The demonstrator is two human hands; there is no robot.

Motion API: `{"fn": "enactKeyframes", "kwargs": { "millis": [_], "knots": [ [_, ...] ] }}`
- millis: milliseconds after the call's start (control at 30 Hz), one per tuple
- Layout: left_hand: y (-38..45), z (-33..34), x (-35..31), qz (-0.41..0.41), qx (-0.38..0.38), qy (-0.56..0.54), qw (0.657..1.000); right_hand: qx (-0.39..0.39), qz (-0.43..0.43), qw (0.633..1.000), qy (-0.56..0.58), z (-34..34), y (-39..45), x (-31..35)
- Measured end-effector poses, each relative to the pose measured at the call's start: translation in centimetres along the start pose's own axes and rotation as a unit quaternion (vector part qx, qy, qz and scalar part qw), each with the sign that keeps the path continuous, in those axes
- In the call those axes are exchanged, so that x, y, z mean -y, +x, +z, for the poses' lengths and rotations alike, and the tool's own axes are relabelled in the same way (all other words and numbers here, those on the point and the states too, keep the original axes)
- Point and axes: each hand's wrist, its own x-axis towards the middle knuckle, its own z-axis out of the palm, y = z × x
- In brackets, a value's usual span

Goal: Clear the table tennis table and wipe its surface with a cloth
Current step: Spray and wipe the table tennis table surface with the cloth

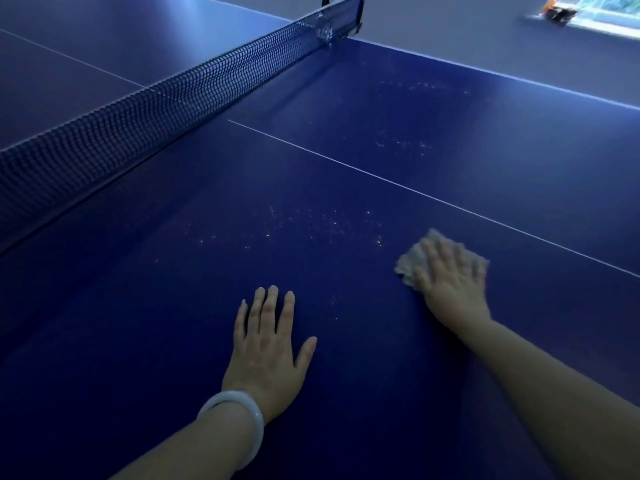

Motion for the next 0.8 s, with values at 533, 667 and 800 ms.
{"fn": "enactKeyframes", "kwargs": {
  "millis": [533, 667, 800],
  "knots": [
    [-0.1, 0.1, 0.1, 0.0, 0.01, 0.017, 1.0, 0.114, -0.056, 0.991, 0.048, -1.1, 11.4, 17.2],
    [0.0, 0.0, 0.0, -0.006, 0.003, 0.015, 1.0, 0.09, -0.21, 0.974, 0.002, 0.0, 7.0, 17.6],
    [-0.1, 0.0, 0.0, -0.005, 0.004, 0.01, 1.0, 0.063, -0.091, 0.993, -0.047, -1.7, 7.7, 7.6]
  ]
}}
